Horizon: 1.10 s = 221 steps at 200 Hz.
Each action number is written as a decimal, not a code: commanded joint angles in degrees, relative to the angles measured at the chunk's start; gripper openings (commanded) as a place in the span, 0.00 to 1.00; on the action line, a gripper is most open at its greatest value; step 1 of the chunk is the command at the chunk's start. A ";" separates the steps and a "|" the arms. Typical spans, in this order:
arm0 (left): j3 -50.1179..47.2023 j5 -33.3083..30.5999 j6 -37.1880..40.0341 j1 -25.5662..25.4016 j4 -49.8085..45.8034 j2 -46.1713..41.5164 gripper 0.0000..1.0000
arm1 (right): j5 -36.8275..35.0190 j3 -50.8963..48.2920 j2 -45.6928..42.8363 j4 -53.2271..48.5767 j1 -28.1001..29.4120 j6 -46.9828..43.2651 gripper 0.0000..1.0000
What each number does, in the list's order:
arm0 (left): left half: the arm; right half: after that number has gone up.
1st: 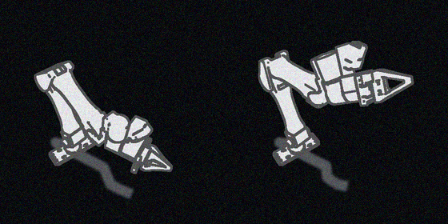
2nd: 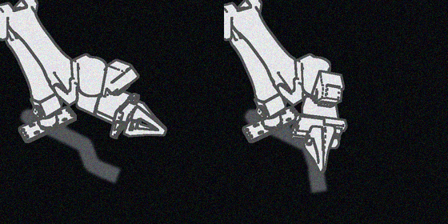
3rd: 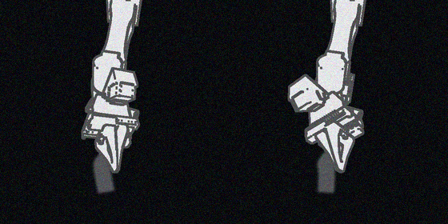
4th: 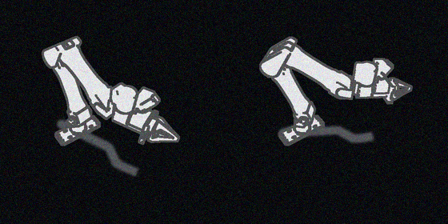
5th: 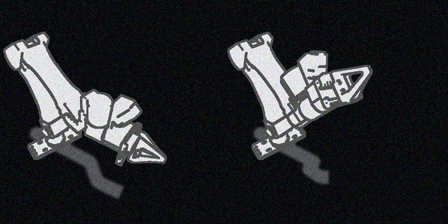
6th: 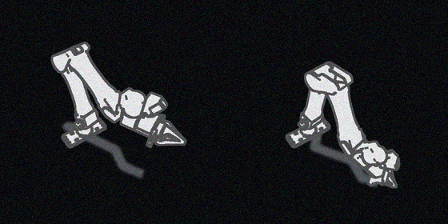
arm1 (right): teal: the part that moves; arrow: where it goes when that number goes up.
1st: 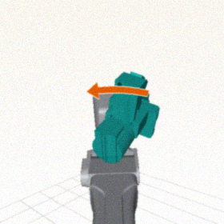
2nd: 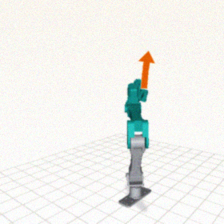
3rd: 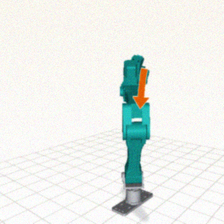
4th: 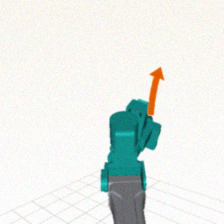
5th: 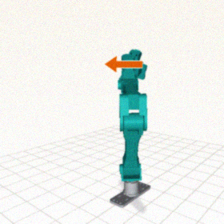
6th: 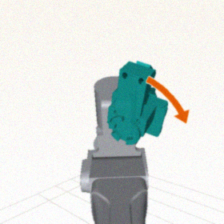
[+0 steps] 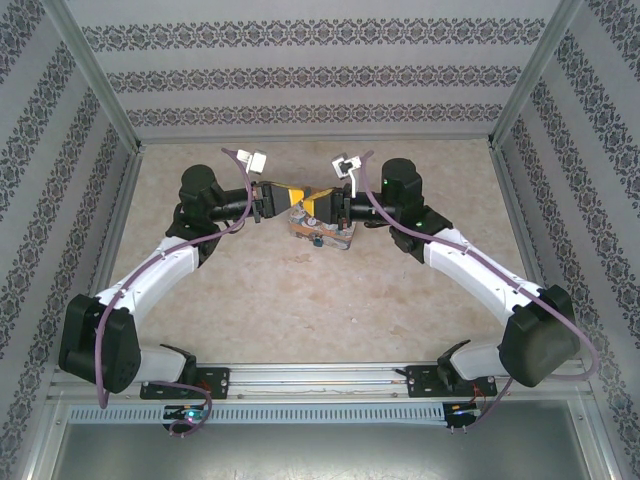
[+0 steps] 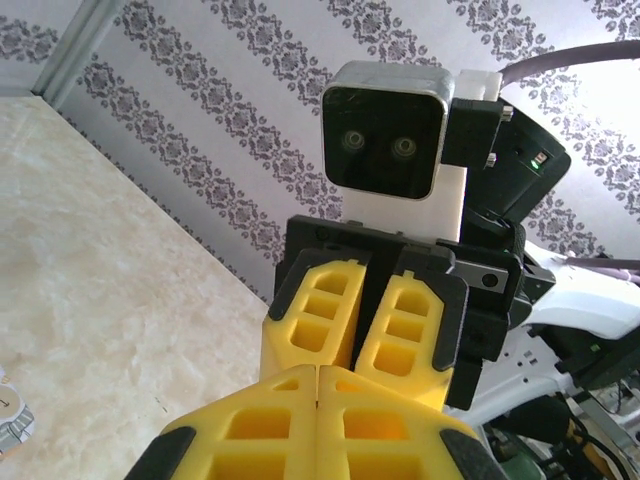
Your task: Unlock the padlock with the key
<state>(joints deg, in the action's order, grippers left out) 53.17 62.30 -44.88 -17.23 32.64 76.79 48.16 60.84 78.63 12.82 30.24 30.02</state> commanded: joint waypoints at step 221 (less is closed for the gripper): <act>-0.19 -11.41 7.36 -1.53 -6.29 -4.36 0.00 | 0.98 0.46 4.59 12.49 1.93 10.76 0.23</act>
<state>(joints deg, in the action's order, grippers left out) 53.15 51.53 -38.94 -18.02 26.11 73.34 47.97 59.94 82.67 23.18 31.68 40.82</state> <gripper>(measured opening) 0.045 0.242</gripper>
